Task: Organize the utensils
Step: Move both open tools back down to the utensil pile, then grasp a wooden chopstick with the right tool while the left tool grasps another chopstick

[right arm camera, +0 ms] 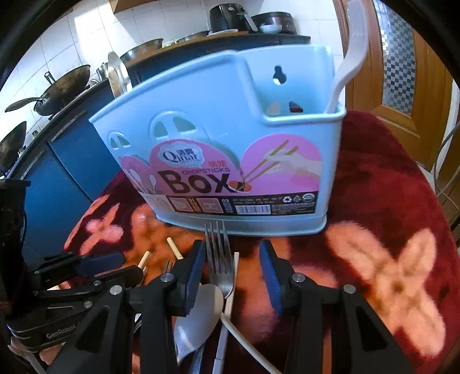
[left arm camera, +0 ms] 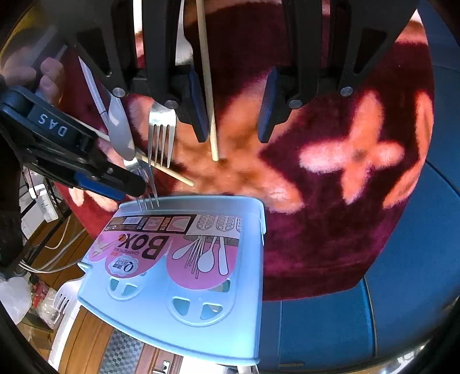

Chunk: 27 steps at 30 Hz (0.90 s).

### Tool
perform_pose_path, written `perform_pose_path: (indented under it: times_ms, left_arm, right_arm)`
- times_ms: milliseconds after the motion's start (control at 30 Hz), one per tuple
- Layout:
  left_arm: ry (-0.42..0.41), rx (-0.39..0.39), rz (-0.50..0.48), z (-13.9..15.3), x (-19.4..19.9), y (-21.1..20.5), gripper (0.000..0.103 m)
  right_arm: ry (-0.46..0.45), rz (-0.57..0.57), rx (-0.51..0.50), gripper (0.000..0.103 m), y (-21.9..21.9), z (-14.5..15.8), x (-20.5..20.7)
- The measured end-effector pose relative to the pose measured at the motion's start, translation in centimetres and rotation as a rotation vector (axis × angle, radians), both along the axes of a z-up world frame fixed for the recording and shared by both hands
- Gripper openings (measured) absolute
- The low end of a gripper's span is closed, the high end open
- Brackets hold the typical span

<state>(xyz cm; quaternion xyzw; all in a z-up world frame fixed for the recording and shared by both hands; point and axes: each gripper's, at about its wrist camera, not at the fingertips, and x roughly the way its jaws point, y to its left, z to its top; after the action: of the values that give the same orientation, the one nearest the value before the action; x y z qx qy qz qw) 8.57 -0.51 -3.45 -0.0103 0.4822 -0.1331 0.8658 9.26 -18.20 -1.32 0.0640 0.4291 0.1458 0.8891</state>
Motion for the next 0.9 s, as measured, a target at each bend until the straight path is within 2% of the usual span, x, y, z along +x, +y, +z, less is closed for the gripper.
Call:
perform_pose_path:
  times_ms: [67, 200, 333, 433, 567, 600, 767, 900]
  left_arm:
    - [0.000, 0.002, 0.000, 0.0, 0.0, 0.1, 0.036]
    - [0.013, -0.022, 0.003, 0.0, 0.1, 0.4, 0.036]
    - [0.034, -0.060, -0.004, -0.2, 0.8, 0.4, 0.036]
    - [0.027, -0.057, -0.007, -0.3, 1.2, 0.3, 0.031]
    - [0.032, -0.100, -0.016, -0.3, 1.6, 0.0, 0.006]
    - [0.035, -0.117, -0.016, -0.2, 1.6, 0.1, 0.004]
    - [-0.006, -0.151, -0.010, 0.7, 1.3, 0.7, 0.003]
    - [-0.068, -0.173, 0.009, 2.4, 0.5, 1.7, 0.002]
  right_arm:
    - [0.017, 0.009, 0.004, 0.035, 0.2, -0.4, 0.4]
    - [0.024, 0.027, 0.021, 0.015, 0.4, -0.7, 0.8]
    - [-0.015, 0.025, -0.001, 0.013, 0.5, -0.1, 0.2]
    - [-0.042, 0.012, -0.001, 0.008, 0.1, 0.6, -0.3]
    - [-0.070, -0.001, 0.012, 0.007, -0.8, 1.3, -1.0]
    - [-0.078, -0.006, 0.018, 0.007, -1.1, 1.5, -1.2]
    - [-0.110, -0.024, 0.051, 0.006, -2.3, 2.3, -2.1]
    - [-0.180, -0.047, 0.076, 0.006, -3.1, 3.3, -3.4]
